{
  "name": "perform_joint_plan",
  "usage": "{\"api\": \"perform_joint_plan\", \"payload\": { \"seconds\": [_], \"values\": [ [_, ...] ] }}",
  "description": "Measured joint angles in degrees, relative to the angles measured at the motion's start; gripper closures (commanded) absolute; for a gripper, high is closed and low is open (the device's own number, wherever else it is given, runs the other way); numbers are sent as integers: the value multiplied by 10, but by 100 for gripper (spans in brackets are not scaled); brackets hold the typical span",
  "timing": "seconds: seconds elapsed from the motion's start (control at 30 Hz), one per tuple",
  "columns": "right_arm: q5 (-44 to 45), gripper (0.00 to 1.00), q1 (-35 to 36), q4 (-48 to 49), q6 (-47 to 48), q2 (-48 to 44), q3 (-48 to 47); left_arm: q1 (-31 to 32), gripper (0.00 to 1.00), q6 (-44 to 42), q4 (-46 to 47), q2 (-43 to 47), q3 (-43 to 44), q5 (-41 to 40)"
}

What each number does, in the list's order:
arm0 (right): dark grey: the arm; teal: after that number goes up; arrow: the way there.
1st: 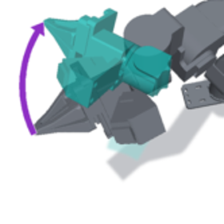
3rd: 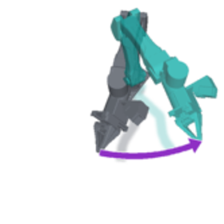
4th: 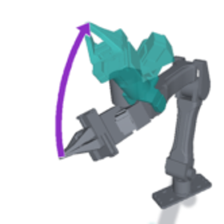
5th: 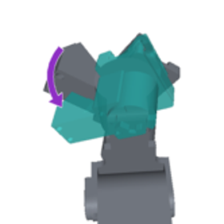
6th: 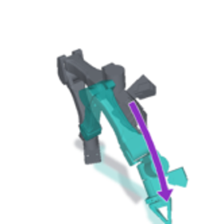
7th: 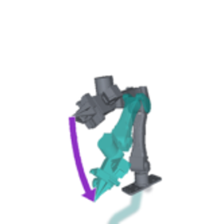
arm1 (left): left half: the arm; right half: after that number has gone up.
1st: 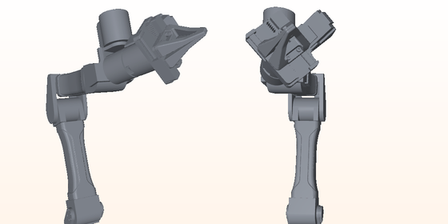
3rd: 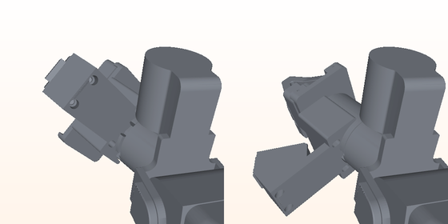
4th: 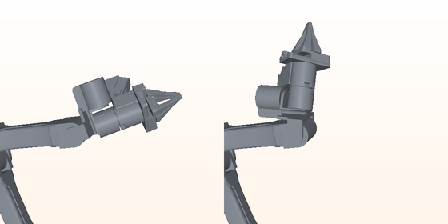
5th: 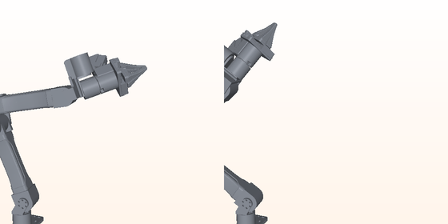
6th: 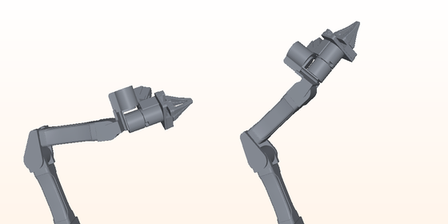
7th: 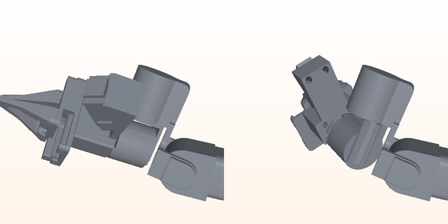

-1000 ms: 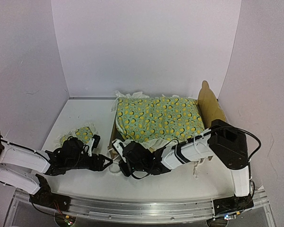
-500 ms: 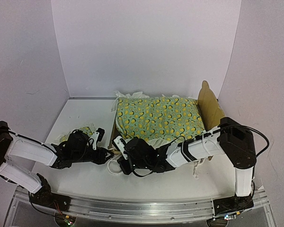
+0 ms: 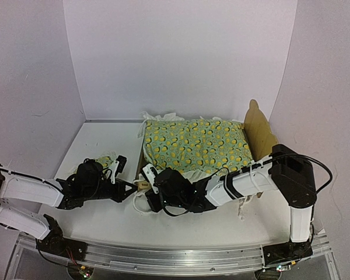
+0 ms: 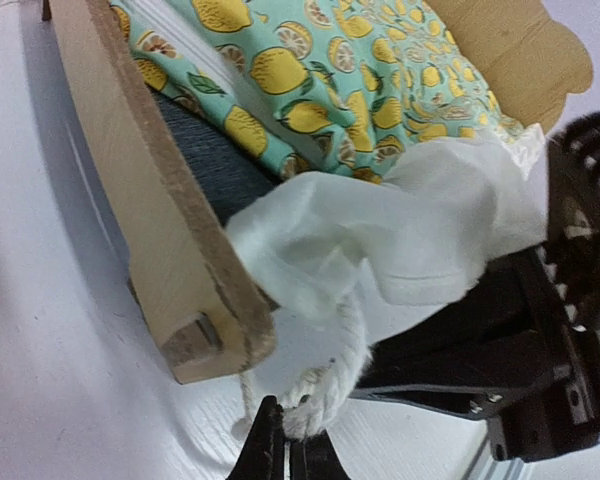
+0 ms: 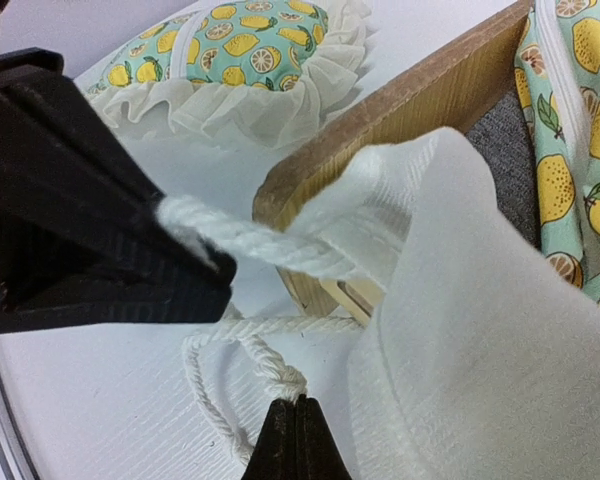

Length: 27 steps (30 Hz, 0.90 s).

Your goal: Set up the pet bed

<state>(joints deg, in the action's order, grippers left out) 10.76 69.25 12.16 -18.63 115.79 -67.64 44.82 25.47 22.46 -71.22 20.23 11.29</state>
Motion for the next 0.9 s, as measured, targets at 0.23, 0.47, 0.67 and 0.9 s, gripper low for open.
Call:
{"api": "perform_joint_plan", "payload": {
  "seconds": [0.23, 0.47, 0.67, 0.9],
  "values": [
    [-8, 100, -13, 64, -3, 0, 3, 0, 100, 22, -1, 28, -6, 68],
    [-68, 100, -33, 183, 2, 29, 12, 0, 100, 36, -2, 16, -6, 108],
    [-116, 100, -48, 265, 5, 75, 32, 0, 82, 47, -2, 14, -5, 113],
    [-152, 100, -54, 325, 7, 84, 43, 0, 53, 81, -12, 23, -5, 110]
  ]
}}
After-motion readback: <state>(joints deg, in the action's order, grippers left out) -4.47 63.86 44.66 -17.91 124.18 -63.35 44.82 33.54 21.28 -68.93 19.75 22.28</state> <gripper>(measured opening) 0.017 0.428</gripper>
